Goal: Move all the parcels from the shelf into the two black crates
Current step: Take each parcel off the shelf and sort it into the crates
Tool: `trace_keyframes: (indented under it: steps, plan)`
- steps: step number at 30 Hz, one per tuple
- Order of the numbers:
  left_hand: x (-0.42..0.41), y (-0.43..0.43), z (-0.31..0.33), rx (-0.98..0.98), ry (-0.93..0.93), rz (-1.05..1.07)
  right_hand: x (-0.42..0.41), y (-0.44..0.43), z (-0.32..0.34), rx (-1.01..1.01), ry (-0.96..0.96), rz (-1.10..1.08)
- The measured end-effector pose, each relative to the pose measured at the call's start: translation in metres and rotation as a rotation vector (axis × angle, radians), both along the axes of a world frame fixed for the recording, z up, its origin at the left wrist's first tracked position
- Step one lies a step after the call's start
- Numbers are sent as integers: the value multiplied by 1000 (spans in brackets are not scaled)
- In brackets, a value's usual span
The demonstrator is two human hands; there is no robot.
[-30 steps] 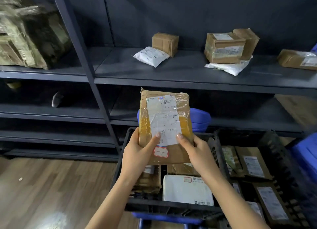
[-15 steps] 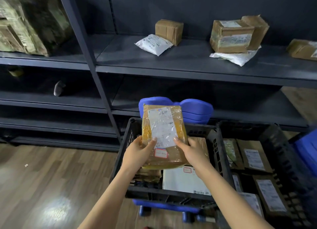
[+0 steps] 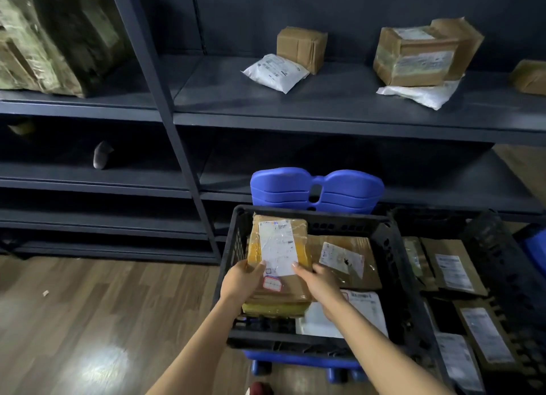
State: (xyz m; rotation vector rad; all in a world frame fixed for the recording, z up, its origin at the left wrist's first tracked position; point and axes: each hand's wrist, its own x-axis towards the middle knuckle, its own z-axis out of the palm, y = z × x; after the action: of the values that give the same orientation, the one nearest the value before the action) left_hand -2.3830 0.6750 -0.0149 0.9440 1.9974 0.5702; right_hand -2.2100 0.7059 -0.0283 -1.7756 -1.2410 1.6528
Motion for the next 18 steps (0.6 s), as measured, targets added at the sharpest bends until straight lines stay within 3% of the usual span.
trace_keyframes:
  steps: [8, 18]
  plan:
    - [-22, 19, -35, -47, 15, 16, -31, 11, -26, -47, 41, -12]
    - [-32, 48, -83, -12, 30, 7, -47, 45, -70, -17, -95, 24]
